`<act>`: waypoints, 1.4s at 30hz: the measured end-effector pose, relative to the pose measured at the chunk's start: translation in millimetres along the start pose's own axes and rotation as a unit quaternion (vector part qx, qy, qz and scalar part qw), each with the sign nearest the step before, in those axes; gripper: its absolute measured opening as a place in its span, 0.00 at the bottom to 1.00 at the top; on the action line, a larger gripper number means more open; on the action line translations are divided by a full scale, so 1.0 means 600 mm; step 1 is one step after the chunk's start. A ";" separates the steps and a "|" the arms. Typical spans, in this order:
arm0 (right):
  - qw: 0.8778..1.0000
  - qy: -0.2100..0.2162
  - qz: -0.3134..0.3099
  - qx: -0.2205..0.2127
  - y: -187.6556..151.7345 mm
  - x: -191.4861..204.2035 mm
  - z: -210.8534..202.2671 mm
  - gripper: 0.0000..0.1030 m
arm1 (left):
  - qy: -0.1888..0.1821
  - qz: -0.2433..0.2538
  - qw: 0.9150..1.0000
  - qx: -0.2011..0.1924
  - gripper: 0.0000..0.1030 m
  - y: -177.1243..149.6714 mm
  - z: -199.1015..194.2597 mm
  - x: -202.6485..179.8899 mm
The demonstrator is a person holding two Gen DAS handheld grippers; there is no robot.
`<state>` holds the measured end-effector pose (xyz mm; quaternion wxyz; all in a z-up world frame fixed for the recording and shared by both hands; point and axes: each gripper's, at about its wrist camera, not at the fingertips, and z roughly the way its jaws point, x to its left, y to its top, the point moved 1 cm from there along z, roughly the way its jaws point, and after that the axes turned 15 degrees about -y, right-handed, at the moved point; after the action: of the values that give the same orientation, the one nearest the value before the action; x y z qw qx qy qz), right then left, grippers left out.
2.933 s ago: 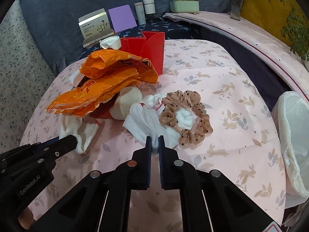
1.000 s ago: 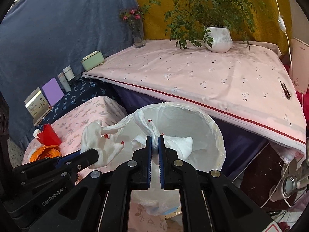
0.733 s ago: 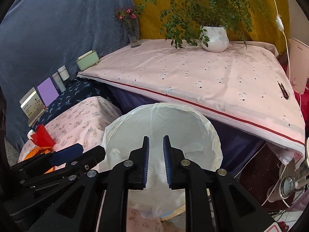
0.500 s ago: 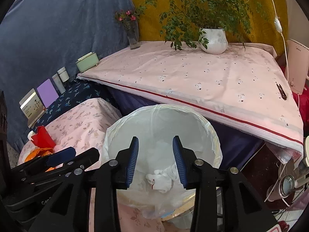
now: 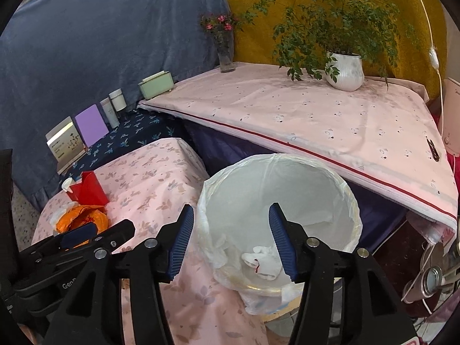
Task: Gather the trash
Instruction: 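Open the left tool over the bin while the right tool opens too, then grasp the brown scrunchie with the right tool while the left tool grasps an orange bag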
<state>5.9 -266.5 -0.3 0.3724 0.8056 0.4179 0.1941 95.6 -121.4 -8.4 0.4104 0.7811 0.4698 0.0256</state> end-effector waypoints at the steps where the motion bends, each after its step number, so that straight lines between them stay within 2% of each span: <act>1: 1.000 0.003 -0.004 0.001 -0.002 0.009 -0.003 0.52 | 0.005 -0.005 1.000 -0.004 0.70 -0.002 -0.009 0.010; 8: 0.999 0.027 -0.031 0.012 -0.024 0.068 -0.015 0.52 | 0.042 -0.042 0.998 -0.018 0.72 -0.022 -0.056 0.083; 15: 0.997 0.043 -0.057 0.029 -0.050 0.119 -0.013 0.52 | 0.083 -0.074 0.994 -0.015 0.72 -0.050 -0.082 0.155; 25: 0.993 0.055 -0.088 0.054 -0.083 0.181 0.006 0.52 | 0.107 -0.126 0.986 -0.005 0.72 -0.078 -0.089 0.232; 33: 0.990 0.057 -0.105 0.077 -0.105 0.213 0.042 0.52 | 0.105 -0.146 0.984 0.005 0.72 -0.081 -0.073 0.267; 38: 0.988 0.054 -0.115 0.093 -0.117 0.230 0.066 0.52 | 0.096 -0.142 0.985 0.012 0.63 -0.077 -0.058 0.274; 42: 0.986 0.051 -0.122 0.103 -0.127 0.240 0.081 0.52 | 0.085 -0.143 0.986 0.024 0.47 -0.076 -0.043 0.280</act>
<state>78.9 -141.6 -89.6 0.2868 0.7717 0.5491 0.1441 145.6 31.4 -80.0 0.3494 0.7108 0.6101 0.0218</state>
